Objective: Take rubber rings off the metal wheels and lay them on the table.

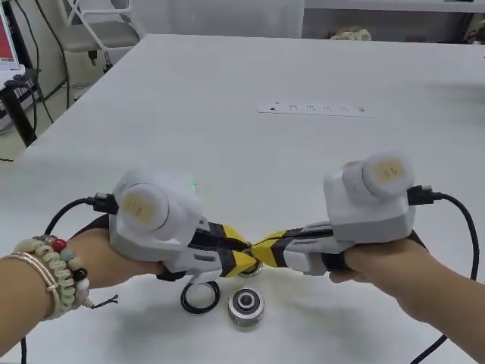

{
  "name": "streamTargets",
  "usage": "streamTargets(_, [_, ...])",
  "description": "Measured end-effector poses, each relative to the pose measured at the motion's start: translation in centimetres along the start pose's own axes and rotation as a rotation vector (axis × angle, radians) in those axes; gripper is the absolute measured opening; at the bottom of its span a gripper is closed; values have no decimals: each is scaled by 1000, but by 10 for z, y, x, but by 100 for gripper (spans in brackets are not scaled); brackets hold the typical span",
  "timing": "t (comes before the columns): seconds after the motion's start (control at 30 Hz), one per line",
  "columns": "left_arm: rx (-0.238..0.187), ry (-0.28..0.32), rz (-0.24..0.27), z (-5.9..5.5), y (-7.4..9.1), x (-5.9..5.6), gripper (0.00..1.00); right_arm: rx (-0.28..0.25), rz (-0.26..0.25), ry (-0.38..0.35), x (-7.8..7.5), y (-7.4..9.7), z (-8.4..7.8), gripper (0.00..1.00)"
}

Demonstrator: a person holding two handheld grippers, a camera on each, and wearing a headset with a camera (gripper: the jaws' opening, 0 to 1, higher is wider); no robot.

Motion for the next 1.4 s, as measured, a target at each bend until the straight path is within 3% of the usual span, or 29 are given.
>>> streamTargets(0.17, [-6,11,5,0,0,0,8,0,-15,-39,-3,1,-2,0])
streamTargets(0.23, [-10,56,13,-1,-1,1,8,8,-27,-40,-5,2,-4,0])
streamTargets(0.47, [0,52,13,0,-1,1,8,24,-48,-56,-8,3,-7,0])
streamTargets(0.63, [32,51,6,3,-2,1,8,24,-52,-59,-8,3,-7,0])
streamTargets(0.73, [48,8,-15,5,1,1,9,20,-57,-59,-9,4,-6,0])
streamTargets(0.93, [23,-1,-46,18,6,-2,21,-6,-68,-77,-11,7,-2,0])
streamTargets(1.07, [-3,-20,-46,29,11,-3,42,-35,-83,-99,-14,12,2,0])
streamTargets(1.4, [-27,-46,-54,51,39,1,58,-91,-105,-119,-20,19,12,0])
Point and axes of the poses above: the centre of the closed fingertips' face, and the gripper's own axes: y roughly backward along the fingers, x roughly to its left, z roughly out of its top, the point moved 9 cm from there along y, roughly backward along the fingers, and after that the axes turned 9 degrees about -x, right-handed, at the moved point
